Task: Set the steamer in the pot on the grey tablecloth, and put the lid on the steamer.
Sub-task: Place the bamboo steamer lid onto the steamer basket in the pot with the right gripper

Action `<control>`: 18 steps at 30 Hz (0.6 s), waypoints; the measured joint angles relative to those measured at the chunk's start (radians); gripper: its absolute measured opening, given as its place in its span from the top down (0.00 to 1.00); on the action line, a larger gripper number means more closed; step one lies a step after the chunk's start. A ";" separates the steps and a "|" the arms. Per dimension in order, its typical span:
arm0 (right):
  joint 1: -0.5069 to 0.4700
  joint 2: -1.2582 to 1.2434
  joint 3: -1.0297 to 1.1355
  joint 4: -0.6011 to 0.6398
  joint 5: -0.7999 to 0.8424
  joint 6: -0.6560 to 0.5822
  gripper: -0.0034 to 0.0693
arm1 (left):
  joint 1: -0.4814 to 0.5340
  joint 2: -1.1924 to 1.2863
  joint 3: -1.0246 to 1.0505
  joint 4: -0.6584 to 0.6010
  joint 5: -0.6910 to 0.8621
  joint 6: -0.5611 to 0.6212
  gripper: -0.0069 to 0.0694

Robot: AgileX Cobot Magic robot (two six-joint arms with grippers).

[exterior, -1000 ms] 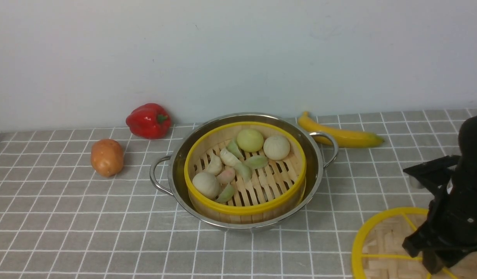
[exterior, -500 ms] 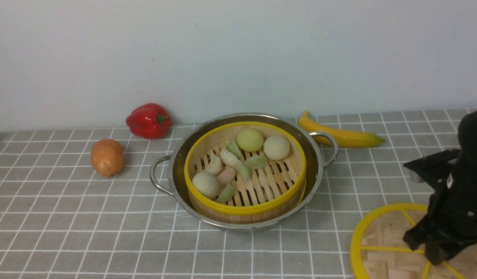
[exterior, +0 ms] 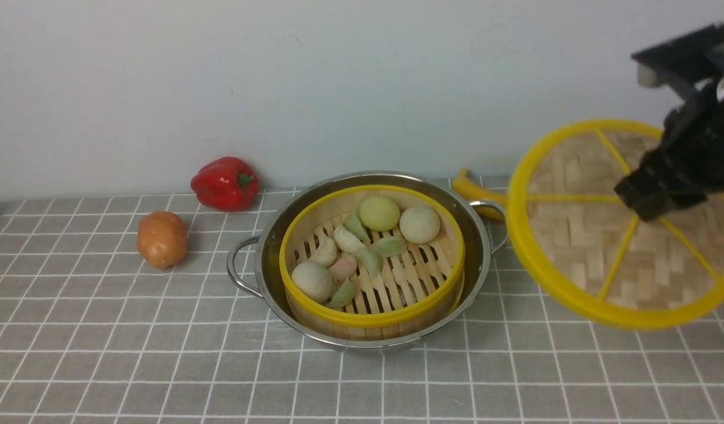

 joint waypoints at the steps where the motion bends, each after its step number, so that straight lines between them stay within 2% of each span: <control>1: 0.000 0.008 -0.032 0.036 0.001 -0.034 0.75 | 0.000 0.000 0.000 0.000 0.000 0.000 0.59; 4: 0.014 0.052 -0.130 0.120 0.002 -0.116 0.75 | 0.000 0.000 0.000 0.000 0.000 0.000 0.59; 8: 0.080 0.132 -0.257 0.131 0.003 -0.177 0.75 | 0.000 0.000 0.000 0.000 0.000 0.000 0.59; 11: 0.142 0.182 -0.326 0.105 0.003 -0.209 0.75 | 0.000 0.000 0.000 0.000 0.000 0.000 0.59; 14: 0.231 0.254 -0.408 0.020 0.005 -0.219 0.75 | 0.000 0.000 0.000 0.000 0.000 0.000 0.59; 18: 0.291 0.324 -0.463 -0.038 0.006 -0.199 0.75 | 0.000 0.000 0.000 0.000 0.000 0.000 0.59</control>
